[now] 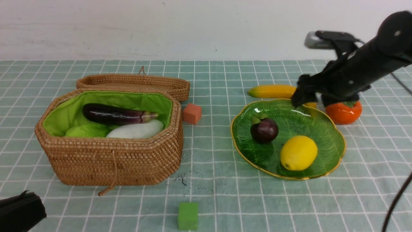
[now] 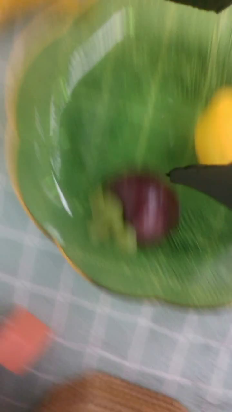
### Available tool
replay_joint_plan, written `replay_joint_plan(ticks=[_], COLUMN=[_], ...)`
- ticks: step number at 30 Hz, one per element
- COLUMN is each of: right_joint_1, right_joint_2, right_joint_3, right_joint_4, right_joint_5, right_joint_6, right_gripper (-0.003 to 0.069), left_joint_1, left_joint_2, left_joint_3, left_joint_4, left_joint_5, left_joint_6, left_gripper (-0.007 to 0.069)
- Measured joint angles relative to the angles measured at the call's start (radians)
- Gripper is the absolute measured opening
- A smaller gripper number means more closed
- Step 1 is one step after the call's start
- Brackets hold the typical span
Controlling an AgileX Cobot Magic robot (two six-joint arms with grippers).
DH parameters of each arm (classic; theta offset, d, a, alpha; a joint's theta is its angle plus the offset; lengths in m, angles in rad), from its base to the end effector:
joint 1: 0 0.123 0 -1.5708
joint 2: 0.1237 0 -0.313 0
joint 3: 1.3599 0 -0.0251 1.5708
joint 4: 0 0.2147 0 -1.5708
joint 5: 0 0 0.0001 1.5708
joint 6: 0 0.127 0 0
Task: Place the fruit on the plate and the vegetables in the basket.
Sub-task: Use the right arm to grab a mangosteen and put it into the right plate, then grab a tomato with your right arm and place it on the plate on the right.
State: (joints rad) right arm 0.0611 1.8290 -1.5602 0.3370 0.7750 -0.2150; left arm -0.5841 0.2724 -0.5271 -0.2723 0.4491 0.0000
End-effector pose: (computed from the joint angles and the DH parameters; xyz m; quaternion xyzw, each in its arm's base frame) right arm 0.4038 0.0542 0.3004 -0.0513 0.9416 0.1247 0.3085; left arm 0.0174 -0.0293 0.3276 0.1628 0.7207 -0.3108 0.5978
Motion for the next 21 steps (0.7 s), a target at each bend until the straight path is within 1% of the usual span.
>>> replay_joint_plan(ticks=[1,3,6,7,9,12,15,17,21], right_joint_1=[-0.036,-0.110,-0.224,-0.257,-0.308,-0.325,-0.329,-0.329,-0.329], right_joint_2=[-0.008,-0.006,0.035,0.063,0.150,0.213,0.321,0.355,0.433], right_joint_3=[-0.012,-0.027,-0.046,-0.058,-0.103,-0.144,-0.233,-0.269,-0.324], right_joint_4=[-0.024,-0.043,-0.019,0.008,0.113,0.187,0.259,0.269,0.279], right_joint_5=[0.003,0.003,0.003,0.003,0.004,0.004,0.001,0.001,0.004], right_joint_6=[0.044,0.101,0.138,0.138,0.093,0.047,-0.005,-0.014,-0.015], right_gripper=[0.0581,0.0545,0.0516,0.0516,0.0531,0.0554,0.0614,0.0631,0.0641], left_joint_1=[0.000,0.000,0.000,0.000,0.000,0.000,0.000,0.000,0.000], left_joint_2=[0.000,0.000,0.000,0.000,0.000,0.000,0.000,0.000,0.000], left_joint_3=[0.000,0.000,0.000,0.000,0.000,0.000,0.000,0.000,0.000], left_joint_4=[0.000,0.000,0.000,0.000,0.000,0.000,0.000,0.000,0.000], left_joint_5=[-0.007,-0.016,-0.018,-0.020,-0.023,-0.027,-0.034,-0.034,-0.035], left_joint_6=[0.000,0.000,0.000,0.000,0.000,0.000,0.000,0.000,0.000], left_gripper=[-0.0013,-0.0013,-0.0013,-0.0013,-0.0013,-0.0013,-0.0013,-0.0013,-0.0013])
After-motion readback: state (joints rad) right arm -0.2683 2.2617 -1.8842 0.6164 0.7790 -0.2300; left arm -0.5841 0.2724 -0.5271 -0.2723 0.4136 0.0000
